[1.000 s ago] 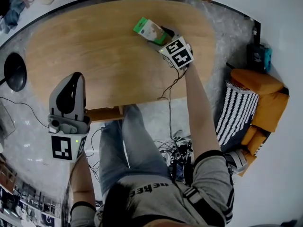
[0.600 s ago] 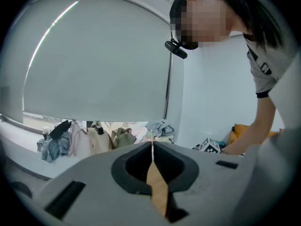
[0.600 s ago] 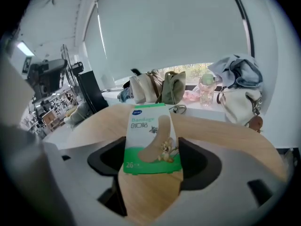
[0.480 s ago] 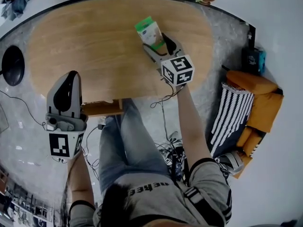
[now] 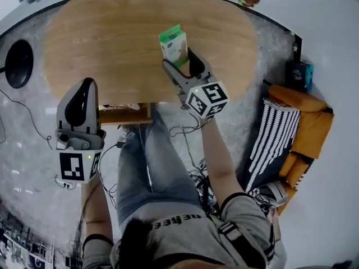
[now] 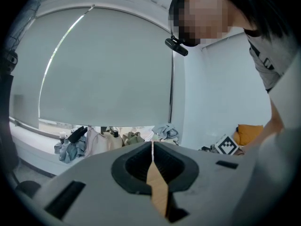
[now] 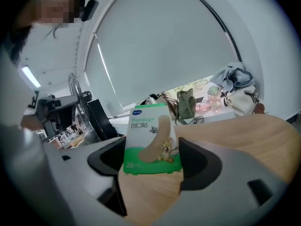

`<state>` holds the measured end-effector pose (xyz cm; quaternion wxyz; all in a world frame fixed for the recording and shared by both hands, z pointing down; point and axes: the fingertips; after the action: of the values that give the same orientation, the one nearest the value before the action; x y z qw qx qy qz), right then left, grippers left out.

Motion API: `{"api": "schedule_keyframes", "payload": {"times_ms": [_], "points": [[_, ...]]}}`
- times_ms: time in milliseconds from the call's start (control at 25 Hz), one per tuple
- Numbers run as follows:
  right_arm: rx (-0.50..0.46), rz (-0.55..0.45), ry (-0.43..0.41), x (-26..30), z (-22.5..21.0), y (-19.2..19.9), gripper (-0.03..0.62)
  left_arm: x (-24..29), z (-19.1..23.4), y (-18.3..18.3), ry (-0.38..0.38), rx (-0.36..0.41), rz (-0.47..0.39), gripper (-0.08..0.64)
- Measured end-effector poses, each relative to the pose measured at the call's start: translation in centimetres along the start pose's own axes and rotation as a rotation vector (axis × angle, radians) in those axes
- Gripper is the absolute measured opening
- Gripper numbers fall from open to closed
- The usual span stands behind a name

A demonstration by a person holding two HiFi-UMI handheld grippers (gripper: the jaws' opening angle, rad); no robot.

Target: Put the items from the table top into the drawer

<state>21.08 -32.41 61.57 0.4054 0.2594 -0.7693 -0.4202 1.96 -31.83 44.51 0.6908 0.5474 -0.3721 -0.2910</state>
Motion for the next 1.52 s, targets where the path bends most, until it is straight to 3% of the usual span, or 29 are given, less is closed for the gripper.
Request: {"api": "schedule_keyframes", "payload": {"times_ms": [280, 880, 1520], "points": [[-0.03, -0.014, -0.05, -1.1, 8.4, 0.8, 0.348, -8.5, 2.1, -0.8, -0.068, 0.001, -0.052, 0.014], [-0.079, 0.001, -0.12, -2.3, 19.7, 4.2, 0.348, -21.1, 5.0, -0.9, -0.172, 0.006, -0.111, 0.014], [-0.259, 0.241, -0.184, -1.0, 26.4, 14.2, 0.348, -30.0, 7.2, 1.0, -0.263, -0.019, -0.132, 0.014]]}}
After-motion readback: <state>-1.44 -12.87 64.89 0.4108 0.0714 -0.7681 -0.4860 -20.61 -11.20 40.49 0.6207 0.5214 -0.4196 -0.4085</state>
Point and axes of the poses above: the fingertips, and each gripper's own axes: x forward along the fingers, z to its left, y out of its underside, and after that the axes turned 4 degrees about -x, right-handed
